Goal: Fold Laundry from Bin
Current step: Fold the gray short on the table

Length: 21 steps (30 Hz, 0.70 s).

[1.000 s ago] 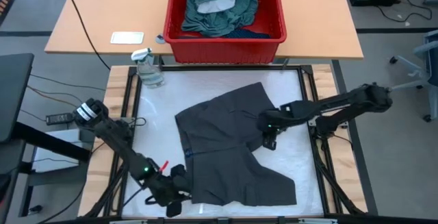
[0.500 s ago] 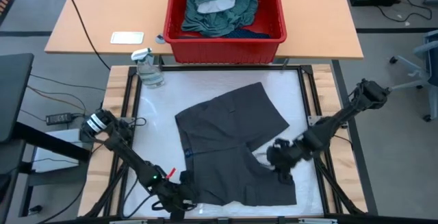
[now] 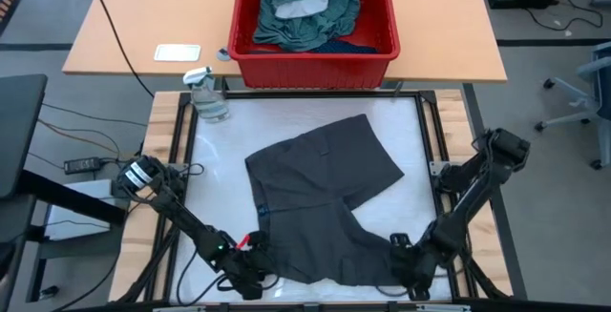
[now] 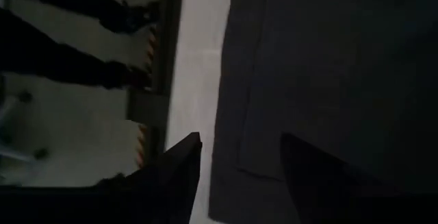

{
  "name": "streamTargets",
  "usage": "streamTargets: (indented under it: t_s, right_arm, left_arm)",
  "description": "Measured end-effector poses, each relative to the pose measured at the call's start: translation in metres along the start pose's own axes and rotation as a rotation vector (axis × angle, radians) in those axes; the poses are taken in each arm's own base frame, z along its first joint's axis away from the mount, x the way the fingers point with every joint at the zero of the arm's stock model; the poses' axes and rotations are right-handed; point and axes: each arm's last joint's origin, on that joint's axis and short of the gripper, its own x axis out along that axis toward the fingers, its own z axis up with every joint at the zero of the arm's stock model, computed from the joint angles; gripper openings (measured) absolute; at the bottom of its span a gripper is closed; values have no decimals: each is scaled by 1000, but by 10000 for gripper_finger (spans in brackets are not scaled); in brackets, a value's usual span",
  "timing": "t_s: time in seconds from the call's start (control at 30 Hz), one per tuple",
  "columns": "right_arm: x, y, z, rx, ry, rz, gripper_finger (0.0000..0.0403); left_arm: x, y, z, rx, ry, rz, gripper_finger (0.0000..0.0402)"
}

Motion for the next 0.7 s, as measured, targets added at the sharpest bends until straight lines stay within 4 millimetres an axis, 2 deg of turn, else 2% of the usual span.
streamTargets:
  t_s: [0.2, 0.3, 0.37, 0.43, 0.57, 0.6, 0.7]
  right_arm:
    - [35, 5, -11, 2, 58, -59, 206]
    - [44, 4, -14, 63, 64, -101, 196]
    - [45, 3, -14, 105, 52, -119, 175]
    - [43, 2, -14, 133, 48, -127, 139]
    - [30, -2, -7, 213, 55, -82, 32]
    - [25, -2, -5, 227, 65, -55, 21]
    - [-1, 0, 8, 322, 57, 92, 24]
  left_arm:
    - [0, 1, -1, -71, 11, 9, 15]
    - [-2, 1, -1, -132, 15, 8, 10]
    - [-5, 2, 0, -163, 26, 5, 10]
    - [-12, 3, 1, -165, 42, 7, 10]
    - [-33, 8, 7, -159, 65, 17, 9]
    - [-41, 8, 10, -164, 64, 6, 9]
    - [-65, 9, 21, -184, 56, -60, 8]
